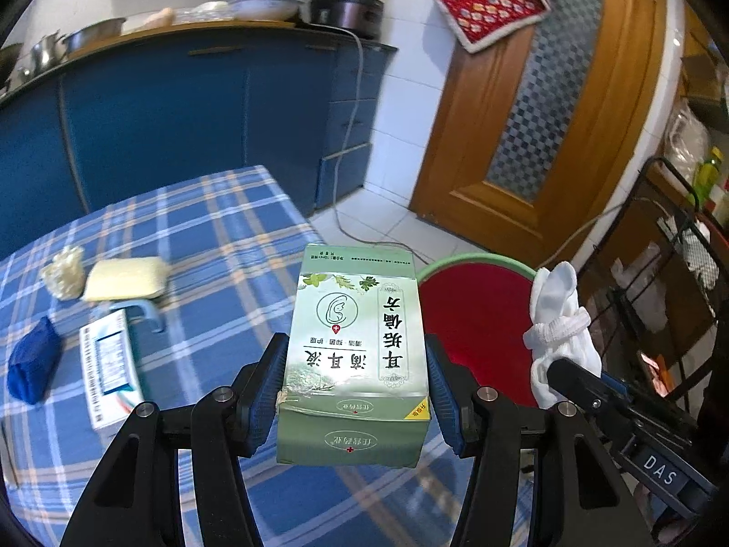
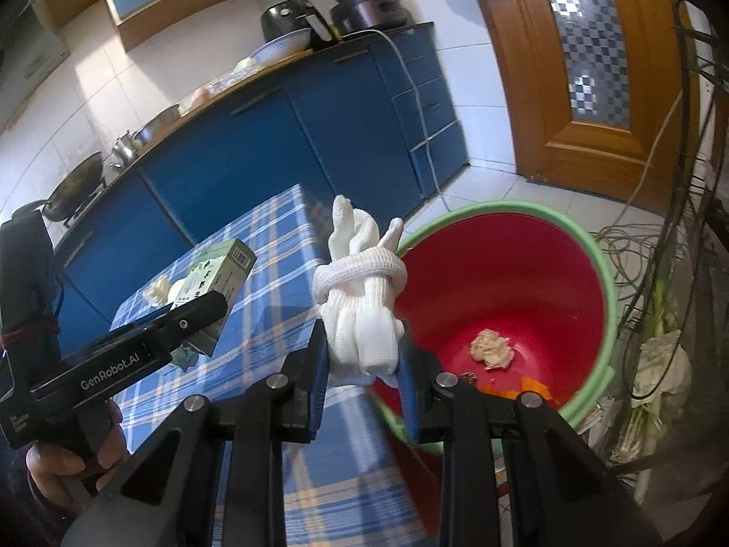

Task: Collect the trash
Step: 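Lift the tissue box and white cloth and carry both over the red bucket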

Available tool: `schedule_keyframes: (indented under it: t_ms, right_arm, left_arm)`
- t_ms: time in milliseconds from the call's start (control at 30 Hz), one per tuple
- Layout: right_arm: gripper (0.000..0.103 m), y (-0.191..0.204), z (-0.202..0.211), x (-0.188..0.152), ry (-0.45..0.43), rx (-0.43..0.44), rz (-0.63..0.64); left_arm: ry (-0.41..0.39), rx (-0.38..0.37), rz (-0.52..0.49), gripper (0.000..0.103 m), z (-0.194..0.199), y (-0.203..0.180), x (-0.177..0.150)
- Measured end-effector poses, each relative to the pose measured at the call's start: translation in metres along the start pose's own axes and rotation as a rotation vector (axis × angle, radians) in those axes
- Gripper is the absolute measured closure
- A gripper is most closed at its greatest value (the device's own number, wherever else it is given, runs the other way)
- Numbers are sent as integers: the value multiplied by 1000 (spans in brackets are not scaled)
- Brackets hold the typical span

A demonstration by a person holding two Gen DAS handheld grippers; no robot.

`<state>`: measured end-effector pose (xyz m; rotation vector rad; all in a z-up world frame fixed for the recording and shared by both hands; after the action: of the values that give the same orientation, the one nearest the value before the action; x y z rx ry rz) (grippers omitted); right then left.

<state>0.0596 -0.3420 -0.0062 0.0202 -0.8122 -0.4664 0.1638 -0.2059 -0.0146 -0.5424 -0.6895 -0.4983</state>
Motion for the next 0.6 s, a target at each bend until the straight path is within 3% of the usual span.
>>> schedule_keyframes:
  t_ms: [600]
  right_arm:
    - [73, -49, -21, -3, 28, -76, -76]
  left_arm:
    - [119, -48, -79, 44, -71, -42, -1]
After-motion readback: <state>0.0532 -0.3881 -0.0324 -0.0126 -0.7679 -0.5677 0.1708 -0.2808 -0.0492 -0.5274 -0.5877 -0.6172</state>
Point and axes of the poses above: each gripper's, at about its wrist camera, not at the fingertips, and z roughly against the way its jaws point, y to its left, x to its top, the point moved 5 cm from there along -z, roughly the way its jaws point, and after that the axes turned 11 degrees about -x, right-handed, at the moved point
